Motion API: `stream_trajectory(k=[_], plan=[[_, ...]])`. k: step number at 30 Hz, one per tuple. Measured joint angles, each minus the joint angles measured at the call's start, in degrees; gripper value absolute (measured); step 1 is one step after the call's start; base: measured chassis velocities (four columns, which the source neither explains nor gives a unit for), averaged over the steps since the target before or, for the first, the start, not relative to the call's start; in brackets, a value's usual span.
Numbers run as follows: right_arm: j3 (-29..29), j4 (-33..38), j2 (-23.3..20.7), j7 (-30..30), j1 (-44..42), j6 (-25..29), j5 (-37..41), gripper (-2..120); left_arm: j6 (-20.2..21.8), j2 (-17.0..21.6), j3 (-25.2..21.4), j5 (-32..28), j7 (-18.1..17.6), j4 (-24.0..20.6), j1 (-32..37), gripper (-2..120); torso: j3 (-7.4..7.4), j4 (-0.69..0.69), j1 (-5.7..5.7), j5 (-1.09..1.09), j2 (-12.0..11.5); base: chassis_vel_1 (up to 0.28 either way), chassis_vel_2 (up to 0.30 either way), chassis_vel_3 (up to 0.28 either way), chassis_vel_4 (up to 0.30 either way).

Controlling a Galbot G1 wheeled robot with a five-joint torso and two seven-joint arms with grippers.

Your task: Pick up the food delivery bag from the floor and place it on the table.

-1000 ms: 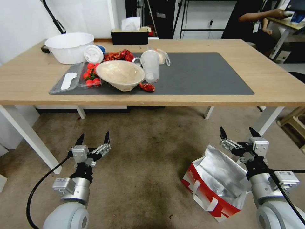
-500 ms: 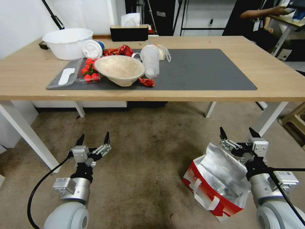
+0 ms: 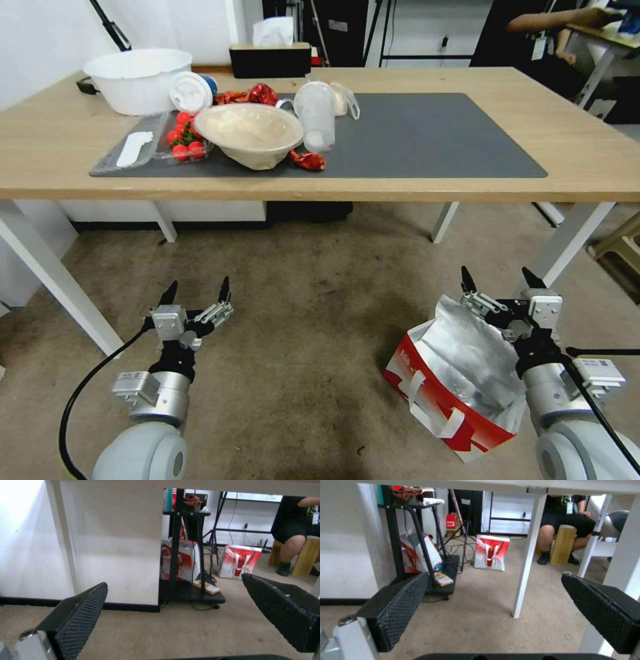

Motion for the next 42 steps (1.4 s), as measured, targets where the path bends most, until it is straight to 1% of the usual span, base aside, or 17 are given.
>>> stream_trajectory(k=[3, 6, 10, 13, 14, 17, 21, 23, 28, 29, 33, 36, 40, 42], plan=[[0.0, 0.0, 0.0, 0.0, 0.0, 0.0, 0.0, 100, 0.0, 0.0, 0.0, 0.0, 0.0, 0.0, 0.0, 100, -0.27, 0.00, -0.08, 0.00, -0.3, 0.000, 0.000, 0.000, 0.000], [0.0, -0.2, 0.0, 0.0, 0.1, 0.0, 0.0, 100, 0.0, 0.0, 0.0, 0.0, 0.0, 0.2, -0.1, 100, -1.19, 0.00, -0.44, 0.00, -1.6, 0.000, 0.000, 0.000, 0.000], [0.0, -0.2, 0.0, 0.0, 0.2, 0.0, 0.0, 100, 0.0, 0.0, 0.1, 0.0, 0.0, 0.2, -0.2, 100, -1.68, 0.00, -0.62, 0.00, -2.3, 0.000, 0.000, 0.000, 0.000], [0.0, -0.3, 0.0, 0.0, 0.2, 0.0, 0.0, 100, 0.0, 0.0, 0.1, 0.0, 0.0, 0.3, -0.2, 100, -2.50, 0.00, -0.80, 0.00, -3.3, 0.000, 0.000, 0.000, 0.000], [0.0, -0.3, 0.0, 0.0, 0.2, 0.0, 0.0, 100, 0.0, 0.0, 0.1, 0.0, 0.0, 0.3, -0.2, 100, -2.50, 0.00, -0.80, 0.00, -3.3, 0.000, 0.000, 0.000, 0.000], [-0.1, -0.4, 0.0, 0.0, 0.2, 0.0, -0.1, 100, 0.0, 0.1, 0.1, 0.0, 0.0, 0.4, -0.3, 100, -3.17, 0.00, -1.01, 0.00, -4.2, 0.000, 0.000, 0.000, 0.000], [-0.1, -0.4, 0.0, -0.1, 0.3, 0.0, -0.1, 100, 0.0, 0.1, 0.1, 0.0, 0.0, 0.4, -0.3, 100, -3.59, 0.00, -1.14, 0.00, -4.8, 0.000, 0.000, 0.000, 0.000], [-0.1, -0.6, 0.0, -0.1, 0.3, 0.1, -0.1, 100, 0.0, 0.0, 0.1, 0.0, 0.0, 0.4, -0.3, 100, -4.24, 0.00, -1.26, 0.00, -5.5, 0.000, 0.000, 0.000, 0.000], [-0.1, -0.6, 0.0, -0.1, 0.3, 0.2, -0.2, 100, 0.0, 0.0, 0.1, 0.0, 0.0, 0.5, -0.3, 100, -4.90, 0.00, -1.37, 0.00, -6.3, 0.000, 0.000, 0.000, 0.000], [-0.2, -0.6, 0.0, -0.1, 0.3, 0.2, -0.2, 100, 0.0, 0.0, 0.1, 0.0, 0.0, 0.5, -0.3, 100, -5.32, 0.00, -1.47, 0.00, -6.8, 0.000, 0.000, 0.000, 0.000], [-0.2, -0.6, -0.1, -0.1, 0.3, 0.2, -0.2, 100, 0.0, 0.0, 0.1, 0.0, 0.0, 0.5, -0.3, 100, -6.03, 0.00, -1.64, 0.00, -7.7, 0.000, 0.000, 0.000, 0.000], [-0.2, -0.6, -0.1, -0.1, 0.3, 0.3, -0.2, 100, 0.0, 0.0, 0.1, 0.0, 0.0, 0.5, -0.3, 100, -6.36, 0.00, -1.72, 0.00, -8.1, 0.000, 0.000, 0.000, 0.000], [-0.2, -0.6, -0.1, -0.1, 0.3, 0.3, -0.2, 100, 0.0, 0.0, 0.1, 0.0, 0.0, 0.5, -0.3, 100, -6.43, 0.00, -1.73, 0.00, -8.2, 0.000, 0.000, 0.000, 0.000], [-0.2, -0.6, -0.2, -0.1, 0.3, 0.4, -0.2, 100, 0.0, 0.0, 0.1, 0.0, 0.0, 0.5, -0.4, 100, -6.84, 0.00, -1.78, 0.00, -8.6, 0.000, 0.000, 0.000, 0.000]])
